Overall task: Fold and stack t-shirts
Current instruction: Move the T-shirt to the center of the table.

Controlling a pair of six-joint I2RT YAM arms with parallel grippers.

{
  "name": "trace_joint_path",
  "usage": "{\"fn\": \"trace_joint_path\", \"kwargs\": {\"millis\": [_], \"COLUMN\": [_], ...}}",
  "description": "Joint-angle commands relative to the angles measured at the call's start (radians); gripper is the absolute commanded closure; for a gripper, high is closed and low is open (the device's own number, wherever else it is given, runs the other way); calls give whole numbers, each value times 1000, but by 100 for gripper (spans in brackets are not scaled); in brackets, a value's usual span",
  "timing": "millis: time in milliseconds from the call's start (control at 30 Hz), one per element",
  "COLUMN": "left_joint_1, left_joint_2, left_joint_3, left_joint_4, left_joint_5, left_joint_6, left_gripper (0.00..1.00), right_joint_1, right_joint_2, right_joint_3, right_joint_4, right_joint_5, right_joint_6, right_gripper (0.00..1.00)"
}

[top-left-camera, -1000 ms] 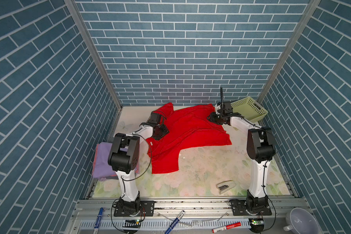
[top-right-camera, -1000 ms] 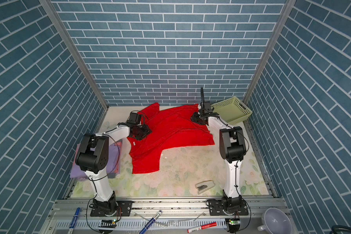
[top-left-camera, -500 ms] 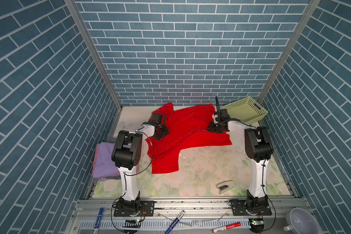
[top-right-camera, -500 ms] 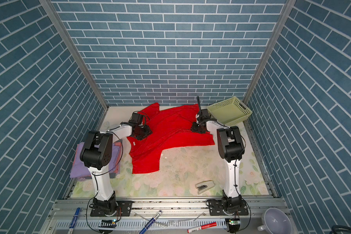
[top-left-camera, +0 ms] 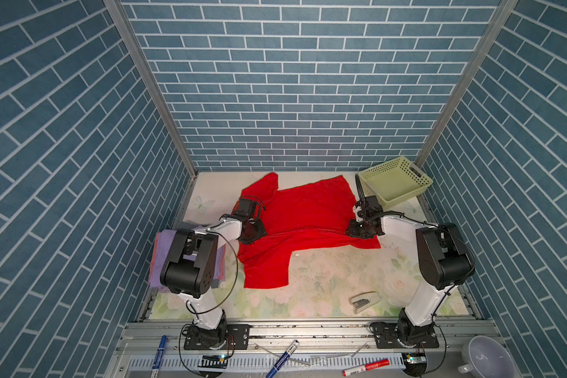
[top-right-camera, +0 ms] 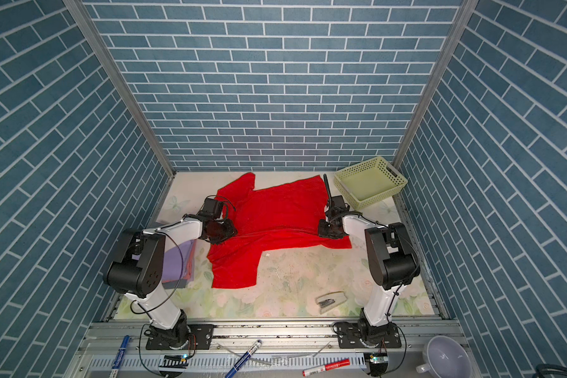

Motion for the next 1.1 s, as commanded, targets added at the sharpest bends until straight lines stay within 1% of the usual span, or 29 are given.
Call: {"fn": "trace_joint_path", "kwargs": {"millis": [0,67,100,133,267,333,400,500,567,667,733,967,1067], "left_joint_1": [-5,-5,-3,-2,11,12,14,15,17,24,24,24,21], "left_joint_2": [-30,-32,-19,1,154,237,320,404,441,485,501,477,464], "left_joint_3": [55,155,215,268,495,585,677,761,785,792,790,700,639], "left_joint_4": [-210,-237,-250,-263,-285,-286,-291,-274,-244,-191,-179,-157,-159], "left_joint_5": [-43,-62,-81,-93,-119,-128,-130,-123,-110,-78,-64,-16,3], "left_joint_6": [65,111,132,151,194,200,203,200,193,155,146,183,172], "left_gripper": [45,43,42,41,41,40,41,41,41,41,42,41,42], "right_joint_1": [-1,-1,-1,-1,-3,-2,-2,-3,-3,-2,-2,-1,-1], "right_joint_2": [-12,-9,9,32,194,295,387,510,561,610,606,504,449], "right_joint_3": [57,159,215,274,516,649,766,899,946,968,933,659,537], "right_joint_4": [-185,-177,-166,-162,-85,-62,-37,-6,9,-14,-26,-24,-32], "right_joint_5": [79,92,93,119,105,59,38,21,4,-23,-25,-1,25], "right_joint_6": [20,4,-6,-14,-27,-22,4,33,31,20,7,-30,-34], "right_gripper": [63,61,61,61,59,59,59,59,59,59,59,60,60]}}
